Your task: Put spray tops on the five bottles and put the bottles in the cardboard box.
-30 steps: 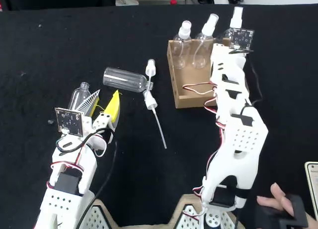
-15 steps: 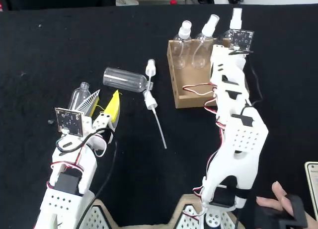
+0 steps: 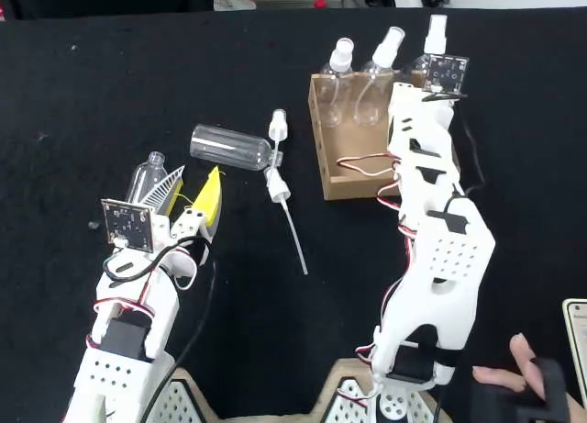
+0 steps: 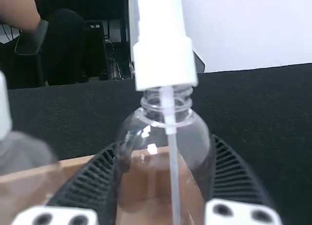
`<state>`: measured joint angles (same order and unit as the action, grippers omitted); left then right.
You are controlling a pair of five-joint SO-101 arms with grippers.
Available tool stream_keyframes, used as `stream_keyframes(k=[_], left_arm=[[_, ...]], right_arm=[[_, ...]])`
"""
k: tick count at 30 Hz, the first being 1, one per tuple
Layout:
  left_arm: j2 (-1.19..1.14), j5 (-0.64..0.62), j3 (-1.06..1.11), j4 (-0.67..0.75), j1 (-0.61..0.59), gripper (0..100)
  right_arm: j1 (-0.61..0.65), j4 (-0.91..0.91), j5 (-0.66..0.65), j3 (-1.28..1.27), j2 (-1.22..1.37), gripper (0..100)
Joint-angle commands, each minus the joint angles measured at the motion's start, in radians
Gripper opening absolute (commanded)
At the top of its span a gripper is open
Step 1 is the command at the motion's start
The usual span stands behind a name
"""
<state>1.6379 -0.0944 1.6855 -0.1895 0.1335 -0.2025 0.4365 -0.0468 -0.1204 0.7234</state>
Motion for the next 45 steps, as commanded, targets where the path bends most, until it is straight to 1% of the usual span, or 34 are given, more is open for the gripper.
stream_keyframes(k=[1, 4, 15, 23, 36, 37, 42, 45], left_arm=[[0.009, 0.012, 0.022, 0.015, 0.005, 17], [0.009, 0.012, 0.022, 0.015, 0.005, 17], [0.009, 0.012, 0.022, 0.015, 0.005, 17], [0.009, 0.012, 0.022, 0.015, 0.005, 17], [0.009, 0.012, 0.022, 0.015, 0.005, 17], [0.009, 0.012, 0.022, 0.015, 0.005, 17], [0.009, 0.012, 0.022, 0.015, 0.005, 17], [0.009, 0.012, 0.022, 0.015, 0.005, 17]], right_arm=[[-0.011, 0.015, -0.012, 0.004, -0.019, 30.5], [-0.011, 0.014, -0.014, 0.004, -0.019, 33.3], [-0.014, 0.014, -0.014, 0.001, -0.021, 33.2], [-0.006, 0.023, -0.014, -0.107, -0.120, 33.2], [-0.029, 0.015, -0.014, -0.081, -0.125, 32.9], [-0.029, 0.015, -0.014, -0.081, -0.125, 31.7], [-0.038, 0.023, -0.014, -0.079, -0.125, 19.4], [-0.048, 0.020, -0.012, -0.059, -0.125, 16.6]])
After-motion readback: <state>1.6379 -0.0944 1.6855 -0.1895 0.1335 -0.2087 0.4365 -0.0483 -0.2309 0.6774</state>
